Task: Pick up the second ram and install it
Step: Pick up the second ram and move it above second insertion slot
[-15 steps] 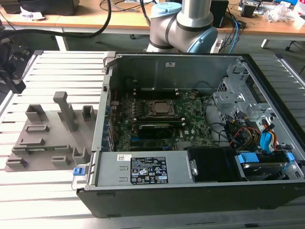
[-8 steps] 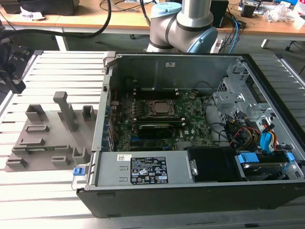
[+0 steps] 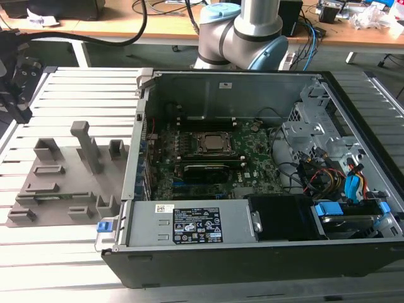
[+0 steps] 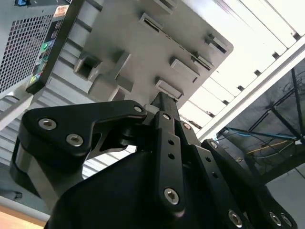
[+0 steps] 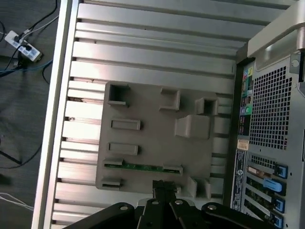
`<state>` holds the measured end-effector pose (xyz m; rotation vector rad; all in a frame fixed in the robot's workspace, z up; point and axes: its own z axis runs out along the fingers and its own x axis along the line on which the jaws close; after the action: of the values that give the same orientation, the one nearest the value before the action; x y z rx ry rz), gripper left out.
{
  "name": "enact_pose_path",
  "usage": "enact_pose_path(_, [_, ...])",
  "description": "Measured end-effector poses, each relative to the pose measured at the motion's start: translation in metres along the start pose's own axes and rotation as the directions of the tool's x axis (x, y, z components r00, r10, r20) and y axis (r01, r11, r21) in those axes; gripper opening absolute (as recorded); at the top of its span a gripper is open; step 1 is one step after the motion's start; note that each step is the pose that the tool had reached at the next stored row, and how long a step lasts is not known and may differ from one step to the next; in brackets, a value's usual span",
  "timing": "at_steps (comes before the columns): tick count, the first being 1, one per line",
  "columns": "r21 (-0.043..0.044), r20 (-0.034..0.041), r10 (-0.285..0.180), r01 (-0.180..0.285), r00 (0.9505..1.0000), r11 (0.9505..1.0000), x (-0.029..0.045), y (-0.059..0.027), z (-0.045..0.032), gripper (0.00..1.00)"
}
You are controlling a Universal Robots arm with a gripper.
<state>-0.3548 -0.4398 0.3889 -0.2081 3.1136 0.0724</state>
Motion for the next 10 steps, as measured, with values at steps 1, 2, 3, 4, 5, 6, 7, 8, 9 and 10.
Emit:
enact_pose_path(1, [-0.0006, -0.001, -0.024, 0.024, 0.9997, 0.9997, 0.0, 0.0, 0.0, 0.11])
enact_pose_path(2, [-0.0009, -0.0016, -0.037, 0.037, 0.9993, 0.9993, 0.0, 0.0, 0.0, 0.11])
enact_pose_path(3, [-0.0011, -0.0021, -0.047, 0.047, 0.9989, 0.9989, 0.0, 0.0, 0.0, 0.11])
enact_pose_path(4, [-0.0019, -0.0032, -0.074, 0.074, 0.9973, 0.9973, 0.0, 0.0, 0.0, 0.11])
enact_pose_path(5, [-0.0023, -0.0039, -0.09, 0.09, 0.9959, 0.9959, 0.0, 0.0, 0.0, 0.11])
enact_pose_path(6, [-0.003, -0.0052, -0.118, 0.118, 0.993, 0.993, 0.0, 0.0, 0.0, 0.11])
enact_pose_path(7, [-0.0035, -0.0057, -0.134, 0.134, 0.991, 0.991, 0.0, 0.0, 0.0, 0.11])
enact_pose_path(8, [-0.004, -0.0064, -0.15, 0.15, 0.9886, 0.9887, 0.0, 0.0, 0.0, 0.11])
enact_pose_path(9, [-0.0044, -0.007, -0.163, 0.163, 0.9866, 0.9867, 0.0, 0.0, 0.0, 0.11])
enact_pose_path(10, [-0.0047, -0.0074, -0.173, 0.173, 0.9849, 0.9849, 0.0, 0.0, 0.0, 0.11])
